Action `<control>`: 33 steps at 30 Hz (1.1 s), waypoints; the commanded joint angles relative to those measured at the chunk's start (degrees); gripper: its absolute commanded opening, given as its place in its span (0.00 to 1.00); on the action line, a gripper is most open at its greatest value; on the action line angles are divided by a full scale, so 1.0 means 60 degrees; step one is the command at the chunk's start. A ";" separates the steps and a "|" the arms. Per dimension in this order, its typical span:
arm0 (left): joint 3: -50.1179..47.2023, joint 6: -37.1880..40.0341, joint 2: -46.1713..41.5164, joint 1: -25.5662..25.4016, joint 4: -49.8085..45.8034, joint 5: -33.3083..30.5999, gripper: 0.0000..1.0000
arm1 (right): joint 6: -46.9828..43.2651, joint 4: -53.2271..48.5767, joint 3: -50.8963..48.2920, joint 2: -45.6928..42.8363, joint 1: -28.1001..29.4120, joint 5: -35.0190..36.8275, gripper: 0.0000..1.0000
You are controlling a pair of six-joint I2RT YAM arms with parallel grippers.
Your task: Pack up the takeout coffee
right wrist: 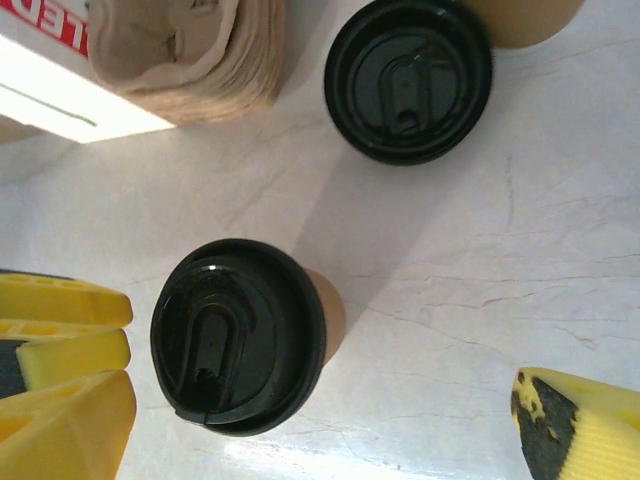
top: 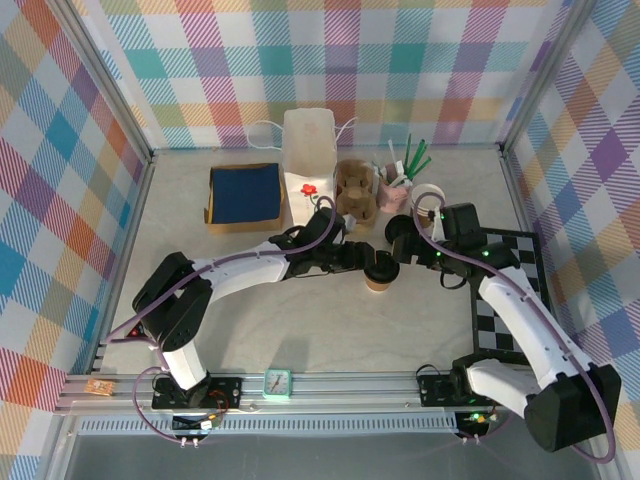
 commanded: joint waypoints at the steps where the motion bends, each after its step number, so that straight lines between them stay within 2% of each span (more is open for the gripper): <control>1: -0.0323 -0.0462 0.0267 -0.0007 0.0830 0.0378 0.60 | 0.0221 -0.0418 0.0226 -0.0403 -0.0259 0.0376 0.97; 4: -0.0478 -0.0678 0.0412 -0.0089 0.1725 0.0668 0.61 | 0.0182 -0.0522 0.0279 -0.0591 -0.0497 0.0307 0.97; 18: -0.0013 -0.1413 0.1361 -0.0430 0.2653 0.1028 0.62 | 0.0148 -0.0414 0.0118 -0.0725 -0.0726 0.0070 0.96; 33: 0.1339 -0.2105 0.2369 -0.1171 0.3206 0.1046 0.63 | 0.0061 -0.0462 0.0268 -0.0872 -0.0902 0.0141 0.96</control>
